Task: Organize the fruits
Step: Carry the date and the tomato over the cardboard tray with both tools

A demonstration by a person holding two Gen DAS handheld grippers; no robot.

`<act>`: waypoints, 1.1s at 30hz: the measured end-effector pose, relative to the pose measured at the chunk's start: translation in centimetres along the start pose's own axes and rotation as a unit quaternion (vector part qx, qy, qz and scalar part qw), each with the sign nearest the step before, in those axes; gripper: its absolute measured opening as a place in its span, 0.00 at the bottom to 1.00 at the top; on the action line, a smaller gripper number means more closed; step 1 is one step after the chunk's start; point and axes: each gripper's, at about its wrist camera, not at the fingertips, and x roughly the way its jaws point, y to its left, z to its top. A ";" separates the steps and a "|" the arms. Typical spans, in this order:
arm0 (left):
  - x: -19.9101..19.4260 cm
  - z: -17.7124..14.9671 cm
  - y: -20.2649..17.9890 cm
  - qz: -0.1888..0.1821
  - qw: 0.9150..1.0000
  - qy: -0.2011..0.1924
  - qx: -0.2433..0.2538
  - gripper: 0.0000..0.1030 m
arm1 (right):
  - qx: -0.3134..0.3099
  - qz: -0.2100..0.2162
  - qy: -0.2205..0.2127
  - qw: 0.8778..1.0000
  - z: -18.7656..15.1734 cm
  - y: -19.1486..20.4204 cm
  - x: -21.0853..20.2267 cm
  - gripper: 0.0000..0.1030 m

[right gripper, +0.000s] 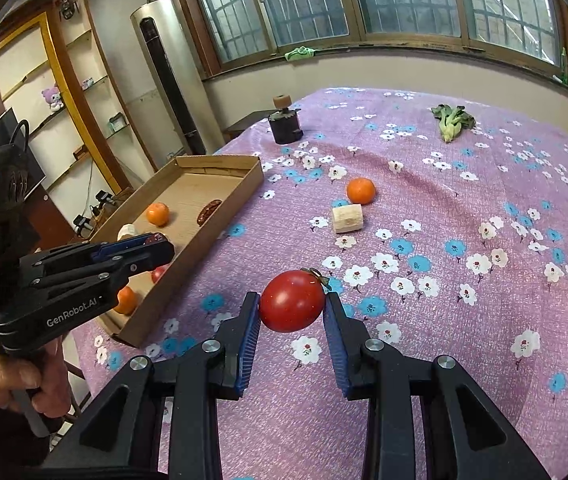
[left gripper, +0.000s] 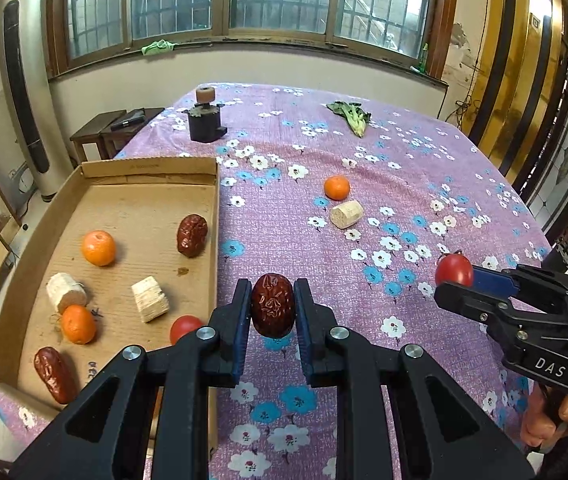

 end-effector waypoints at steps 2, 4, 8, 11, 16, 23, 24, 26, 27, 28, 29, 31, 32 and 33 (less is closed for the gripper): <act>-0.3 0.0 0.1 0.003 1.000 -0.003 -0.001 0.18 | 0.000 0.000 -0.002 1.000 0.0 0.2 -0.2 0.32; -0.5 -0.1 0.3 0.004 1.000 -0.005 -0.002 0.18 | 0.001 0.001 -0.003 1.000 -0.1 0.3 -0.3 0.32; -0.7 -0.3 0.7 0.008 1.000 -0.006 -0.005 0.18 | 0.000 0.001 -0.003 1.000 -0.3 0.7 -0.5 0.32; -0.8 -0.3 1.1 0.009 1.000 -0.007 -0.009 0.18 | -0.002 0.003 -0.001 1.000 -0.4 1.0 -0.4 0.32; -1.1 -0.3 1.6 0.013 1.000 -0.010 -0.013 0.18 | -0.009 0.006 0.000 1.000 -0.2 1.8 -0.2 0.32; -1.3 -0.2 2.8 0.020 1.000 -0.011 -0.021 0.18 | -0.018 0.013 0.002 1.000 0.3 2.9 0.4 0.32; -1.3 -0.2 3.0 0.021 0.999 -0.010 -0.022 0.18 | -0.020 0.014 0.003 1.000 0.3 3.0 0.5 0.32; -1.3 -0.3 3.2 0.024 0.999 -0.009 -0.022 0.18 | -0.024 0.016 0.004 1.000 0.5 3.3 0.7 0.32; -1.3 -0.3 3.4 0.026 0.999 -0.009 -0.022 0.18 | -0.026 0.016 0.005 1.000 0.6 3.5 0.8 0.32; -1.3 -0.3 3.5 0.027 0.999 -0.009 -0.023 0.18 | -0.028 0.017 0.005 0.999 0.7 3.6 0.9 0.32; -1.3 -0.3 3.7 0.028 0.999 -0.009 -0.024 0.18 | -0.030 0.017 0.005 0.999 0.8 3.7 1.0 0.32; -1.3 -0.2 4.1 0.031 0.999 -0.010 -0.027 0.18 | -0.033 0.020 0.005 0.999 1.1 4.0 1.1 0.32; -1.3 -0.2 4.3 0.032 0.999 -0.009 -0.029 0.18 | -0.035 0.020 0.005 0.999 1.2 4.2 1.2 0.32; -1.3 -0.2 4.5 0.034 0.999 -0.009 -0.030 0.18 | -0.038 0.021 0.005 0.999 1.4 4.4 1.4 0.32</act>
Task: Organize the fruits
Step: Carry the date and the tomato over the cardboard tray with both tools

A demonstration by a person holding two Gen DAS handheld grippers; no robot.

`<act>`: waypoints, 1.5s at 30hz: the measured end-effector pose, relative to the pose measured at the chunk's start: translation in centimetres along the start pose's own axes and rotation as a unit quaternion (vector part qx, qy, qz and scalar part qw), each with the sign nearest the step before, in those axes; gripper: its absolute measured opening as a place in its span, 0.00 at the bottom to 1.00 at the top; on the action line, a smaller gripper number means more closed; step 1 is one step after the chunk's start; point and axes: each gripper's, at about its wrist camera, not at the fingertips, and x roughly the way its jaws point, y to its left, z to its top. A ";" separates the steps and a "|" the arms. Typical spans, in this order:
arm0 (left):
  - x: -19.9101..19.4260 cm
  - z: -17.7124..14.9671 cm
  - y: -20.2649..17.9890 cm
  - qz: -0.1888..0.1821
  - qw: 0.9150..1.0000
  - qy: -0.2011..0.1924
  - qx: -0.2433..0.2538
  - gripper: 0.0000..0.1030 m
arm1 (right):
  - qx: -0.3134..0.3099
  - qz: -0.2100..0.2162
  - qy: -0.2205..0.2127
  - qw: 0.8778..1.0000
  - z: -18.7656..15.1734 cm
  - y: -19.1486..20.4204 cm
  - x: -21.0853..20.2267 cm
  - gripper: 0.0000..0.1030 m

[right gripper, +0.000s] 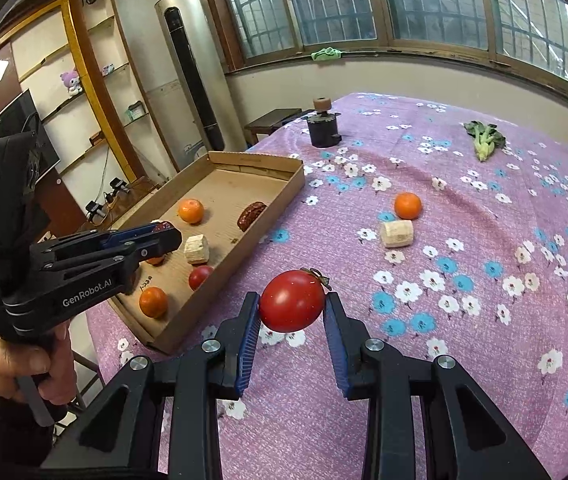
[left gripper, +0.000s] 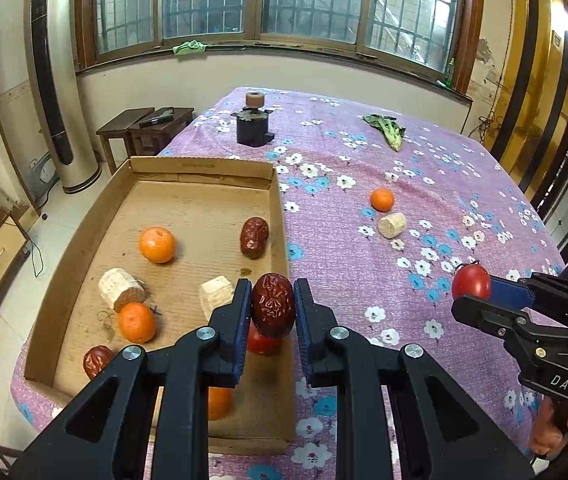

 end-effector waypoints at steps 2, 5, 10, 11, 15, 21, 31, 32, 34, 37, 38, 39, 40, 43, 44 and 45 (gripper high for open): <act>0.1 0.0 0.4 0.003 1.000 0.001 -0.003 0.18 | -0.005 0.002 0.000 1.000 0.2 0.4 0.2 0.32; 0.2 0.0 1.0 0.007 1.000 0.002 -0.007 0.18 | -0.011 0.006 0.002 1.000 0.6 0.9 0.6 0.32; 0.4 0.1 1.9 0.012 1.000 0.004 -0.013 0.18 | -0.020 0.013 0.005 1.000 1.1 1.8 1.4 0.31; 0.5 0.2 2.1 0.014 1.000 0.005 -0.014 0.18 | -0.021 0.014 0.007 1.000 1.2 2.0 1.7 0.31; 0.8 0.2 2.8 0.017 1.000 0.008 -0.018 0.18 | -0.027 0.017 0.012 0.999 1.5 2.4 2.4 0.32; 1.4 0.4 4.2 0.022 0.999 0.012 -0.028 0.18 | -0.034 0.020 0.016 0.999 2.3 2.9 3.6 0.31; 2.2 1.5 9.6 0.048 0.996 0.017 -0.067 0.18 | -0.045 0.037 0.022 0.998 5.3 3.4 7.7 0.31; 2.4 1.7 9.9 0.050 0.996 0.017 -0.069 0.18 | -0.046 0.037 0.022 0.998 5.7 3.5 8.2 0.31; 2.8 2.3 10.7 0.054 0.996 0.018 -0.074 0.18 | -0.050 0.038 0.022 0.998 6.6 3.7 9.3 0.31; 3.9 3.5 11.5 0.057 0.995 0.025 -0.076 0.18 | -0.052 0.044 0.024 0.997 7.9 3.9 10.7 0.31; 4.6 4.1 11.7 0.058 0.995 0.029 -0.075 0.18 | -0.053 0.047 0.025 0.997 8.4 4.0 11.4 0.31; 5.2 4.5 11.9 0.060 0.995 0.033 -0.075 0.18 | -0.055 0.048 0.026 0.997 8.9 4.2 12.0 0.31; 5.7 4.8 12.0 0.063 0.995 0.038 -0.075 0.18 | -0.058 0.049 0.028 0.997 9.5 4.3 12.9 0.31; 7.9 5.6 12.6 0.072 0.992 0.059 -0.081 0.18 | -0.066 0.052 0.036 0.996 10.7 4.9 15.2 0.31; 8.6 5.7 12.7 0.079 0.991 0.067 -0.082 0.18 | -0.069 0.054 0.042 0.995 11.1 5.1 16.2 0.31; 9.3 5.7 12.9 0.086 0.990 0.074 -0.082 0.18 | -0.071 0.053 0.046 0.995 11.3 5.3 16.9 0.31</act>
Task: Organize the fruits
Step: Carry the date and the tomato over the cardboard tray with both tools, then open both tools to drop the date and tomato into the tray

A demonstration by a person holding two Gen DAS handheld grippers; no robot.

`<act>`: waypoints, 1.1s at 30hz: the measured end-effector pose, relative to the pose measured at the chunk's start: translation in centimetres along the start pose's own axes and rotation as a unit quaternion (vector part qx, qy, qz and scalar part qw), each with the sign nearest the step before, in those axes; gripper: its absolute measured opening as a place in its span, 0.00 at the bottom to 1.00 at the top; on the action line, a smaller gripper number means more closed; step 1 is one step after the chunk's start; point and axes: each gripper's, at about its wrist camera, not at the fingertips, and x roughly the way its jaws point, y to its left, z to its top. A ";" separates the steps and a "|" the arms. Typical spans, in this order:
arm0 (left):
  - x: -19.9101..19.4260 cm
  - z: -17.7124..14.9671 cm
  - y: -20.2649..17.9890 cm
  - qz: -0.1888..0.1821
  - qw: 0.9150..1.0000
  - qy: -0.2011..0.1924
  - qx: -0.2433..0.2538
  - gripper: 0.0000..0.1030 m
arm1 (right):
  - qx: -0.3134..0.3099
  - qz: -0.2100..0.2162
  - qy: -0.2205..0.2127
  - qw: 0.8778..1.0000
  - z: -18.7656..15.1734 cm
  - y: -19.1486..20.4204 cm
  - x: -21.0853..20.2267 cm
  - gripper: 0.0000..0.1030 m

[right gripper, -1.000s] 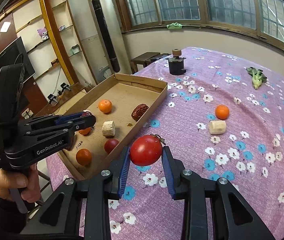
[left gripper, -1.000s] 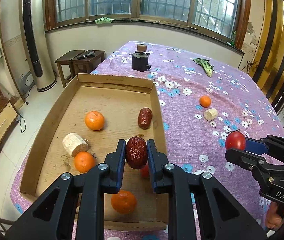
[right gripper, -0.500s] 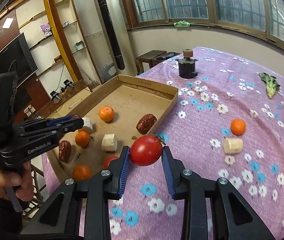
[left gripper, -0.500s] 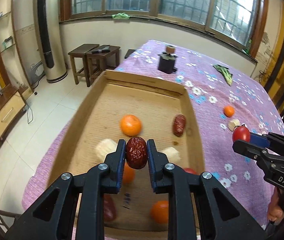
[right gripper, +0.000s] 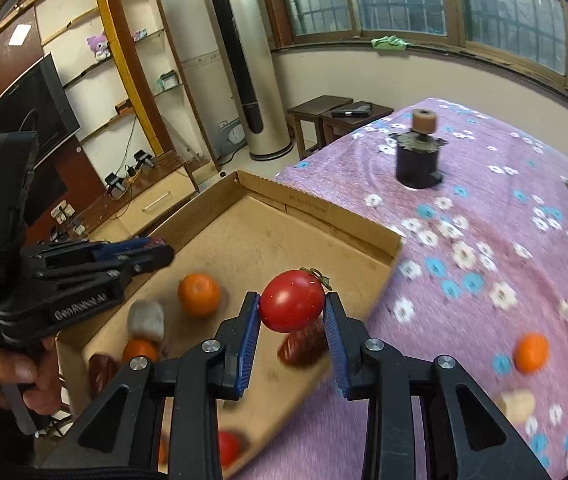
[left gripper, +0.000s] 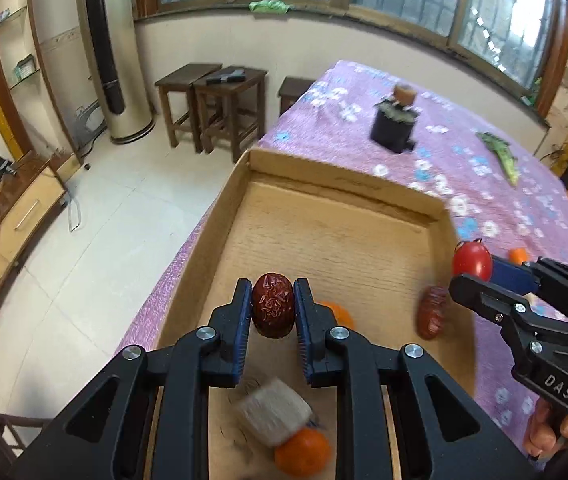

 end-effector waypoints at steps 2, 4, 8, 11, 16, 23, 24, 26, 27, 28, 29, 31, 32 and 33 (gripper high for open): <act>0.9 0.0 0.1 0.005 1.000 0.012 -0.004 0.18 | -0.008 0.000 0.010 1.000 0.6 0.2 1.6 0.31; 1.6 0.0 0.2 0.009 1.000 0.021 -0.007 0.18 | -0.015 -0.004 0.021 1.000 0.9 0.3 3.1 0.31; 2.4 -0.2 0.3 0.012 0.999 0.033 -0.005 0.18 | -0.030 -0.012 0.041 0.999 0.8 0.5 5.0 0.31; 3.0 -0.2 0.1 0.014 0.999 0.050 -0.001 0.18 | -0.034 -0.016 0.052 0.998 0.6 0.5 5.9 0.31; 3.2 0.0 -0.2 0.031 0.998 0.053 0.006 0.18 | -0.039 -0.020 0.066 0.997 0.3 0.5 6.7 0.33; 2.2 -0.2 0.3 0.047 0.998 0.049 -0.004 0.44 | -0.044 -0.026 0.049 0.997 0.1 0.7 5.3 0.54; 1.6 -0.3 0.2 0.050 0.998 0.039 -0.003 0.49 | -0.043 -0.027 0.046 0.998 0.0 0.7 4.8 0.55; 0.5 -0.3 0.1 0.055 0.998 0.024 -0.003 0.49 | -0.040 -0.026 0.041 0.998 0.0 0.6 4.1 0.55; 0.0 -0.4 0.1 0.056 0.998 0.017 -0.004 0.49 | -0.037 -0.024 0.037 0.998 -0.1 0.6 3.5 0.55; -0.7 -0.5 0.0 0.056 0.998 0.008 -0.006 0.49 | -0.035 -0.024 0.034 0.999 -0.1 0.5 3.0 0.55; -1.3 -0.6 -0.1 0.054 0.998 0.001 -0.007 0.49 | -0.034 -0.023 0.028 0.999 -0.2 0.5 2.3 0.55; -2.5 -1.0 -0.4 0.051 0.999 -0.013 -0.010 0.49 | -0.031 -0.022 0.016 0.999 -0.6 0.5 0.7 0.55; -2.7 -1.1 -0.7 0.050 0.999 -0.017 -0.009 0.49 | -0.030 -0.022 0.011 0.999 -0.8 0.5 0.1 0.55; -3.4 -1.4 -1.0 0.048 0.999 -0.024 -0.007 0.49 | -0.029 -0.021 0.005 0.999 -1.1 0.5 -0.9 0.55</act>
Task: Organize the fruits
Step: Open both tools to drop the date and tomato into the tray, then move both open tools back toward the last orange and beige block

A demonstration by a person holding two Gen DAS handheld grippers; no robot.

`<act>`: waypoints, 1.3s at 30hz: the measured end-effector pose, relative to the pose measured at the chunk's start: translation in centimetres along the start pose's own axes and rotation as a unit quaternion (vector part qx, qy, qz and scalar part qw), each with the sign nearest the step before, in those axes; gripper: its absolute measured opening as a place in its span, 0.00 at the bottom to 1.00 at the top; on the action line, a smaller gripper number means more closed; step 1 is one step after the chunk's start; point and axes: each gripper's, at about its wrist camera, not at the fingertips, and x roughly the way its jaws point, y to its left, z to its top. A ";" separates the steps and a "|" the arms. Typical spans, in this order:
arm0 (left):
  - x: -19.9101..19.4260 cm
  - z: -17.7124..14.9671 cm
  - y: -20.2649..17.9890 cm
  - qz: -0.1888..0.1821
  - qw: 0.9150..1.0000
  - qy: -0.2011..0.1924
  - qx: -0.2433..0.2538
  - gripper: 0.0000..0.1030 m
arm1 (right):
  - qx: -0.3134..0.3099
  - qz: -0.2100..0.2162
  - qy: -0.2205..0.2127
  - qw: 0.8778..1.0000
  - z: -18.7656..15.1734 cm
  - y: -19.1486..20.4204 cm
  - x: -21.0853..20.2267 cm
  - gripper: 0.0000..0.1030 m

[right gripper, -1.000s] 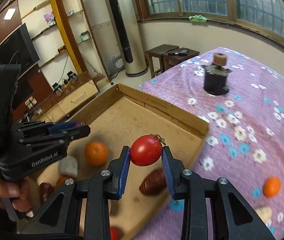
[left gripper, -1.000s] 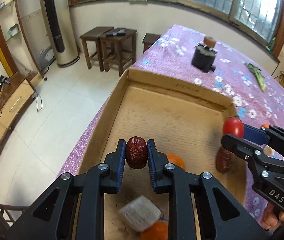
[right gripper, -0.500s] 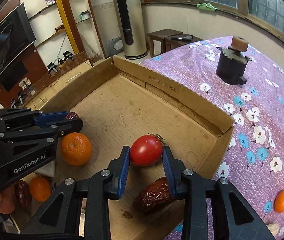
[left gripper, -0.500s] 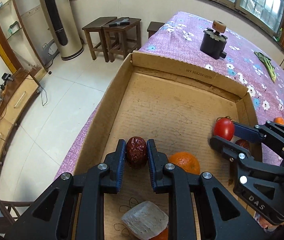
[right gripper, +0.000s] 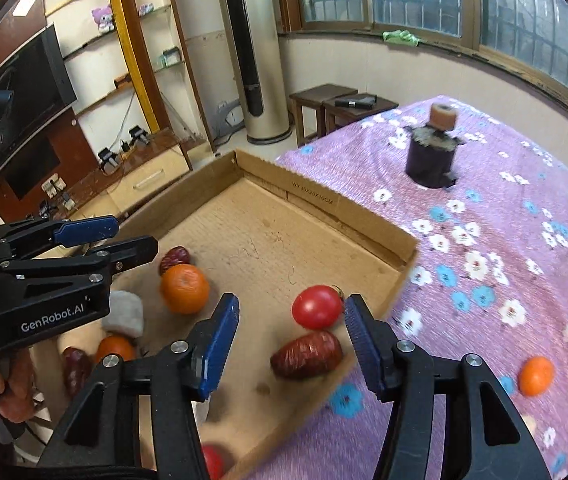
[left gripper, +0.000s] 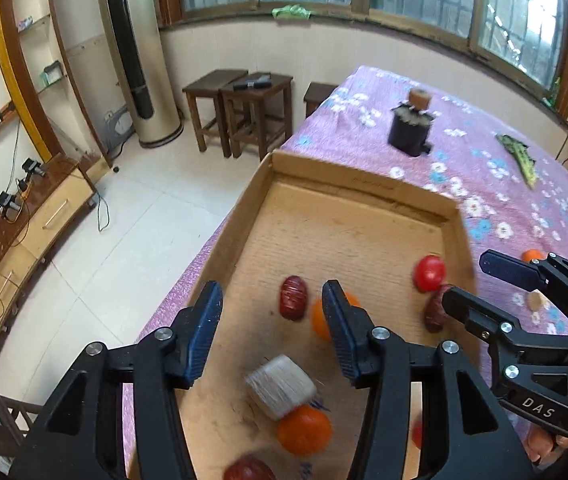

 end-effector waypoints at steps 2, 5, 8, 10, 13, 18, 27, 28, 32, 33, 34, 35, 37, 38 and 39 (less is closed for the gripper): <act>-1.1 -0.4 -0.6 -0.003 1.000 -0.011 0.001 0.50 | 0.004 0.001 -0.009 1.000 -0.6 -0.1 -1.5 0.55; -2.5 -1.0 -1.6 -0.015 1.000 -0.024 0.004 0.54 | 0.015 0.000 -0.022 1.000 -1.8 -0.6 -3.8 0.55; -3.6 -1.6 -2.5 -0.028 0.999 -0.031 0.007 0.54 | 0.025 -0.003 -0.031 0.999 -3.1 -1.1 -5.9 0.55; -4.2 -1.9 -3.1 -0.038 0.999 -0.032 0.010 0.54 | 0.029 -0.007 -0.034 0.999 -3.8 -1.4 -7.0 0.55; -4.8 -2.7 -4.0 -0.049 0.998 -0.031 0.013 0.54 | 0.034 -0.023 -0.041 0.998 -5.3 -2.2 -8.6 0.55; -5.3 -3.6 -5.1 -0.059 0.998 -0.026 0.020 0.54 | 0.052 -0.038 -0.042 0.997 -7.1 -3.9 -10.6 0.55; -6.4 -4.3 -6.8 -0.072 0.997 -0.029 0.030 0.54 | 0.081 -0.058 -0.047 0.994 -9.5 -6.5 -12.8 0.55; -6.5 -4.3 -7.0 -0.074 0.996 -0.029 0.032 0.54 | 0.085 -0.061 -0.048 0.993 -9.8 -6.8 -13.1 0.55; -6.7 -4.5 -7.9 -0.080 0.996 -0.029 0.036 0.57 | 0.097 -0.069 -0.049 0.992 -10.7 -7.9 -13.7 0.55; -6.7 -4.5 -8.2 -0.082 0.995 -0.029 0.037 0.57 | 0.100 -0.071 -0.048 0.991 -10.9 -8.2 -13.8 0.55; -6.7 -4.6 -8.4 -0.085 0.995 -0.028 0.038 0.57 | 0.103 -0.074 -0.048 0.991 -11.2 -8.5 -13.9 0.55; -6.7 -4.6 -8.7 -0.087 0.995 -0.027 0.040 0.58 | 0.105 -0.076 -0.047 0.990 -11.3 -8.7 -14.0 0.55; -6.6 -4.6 -9.3 -0.093 0.994 -0.025 0.043 0.58 | 0.111 -0.079 -0.047 0.990 -11.6 -9.3 -14.2 0.55; -6.6 -4.7 -9.6 -0.096 0.994 -0.024 0.046 0.58 | 0.113 -0.081 -0.047 0.989 -11.7 -9.6 -14.3 0.55; -6.6 -4.7 -9.9 -0.097 0.994 -0.023 0.048 0.58 | 0.115 -0.082 -0.046 0.989 -11.8 -9.8 -14.3 0.55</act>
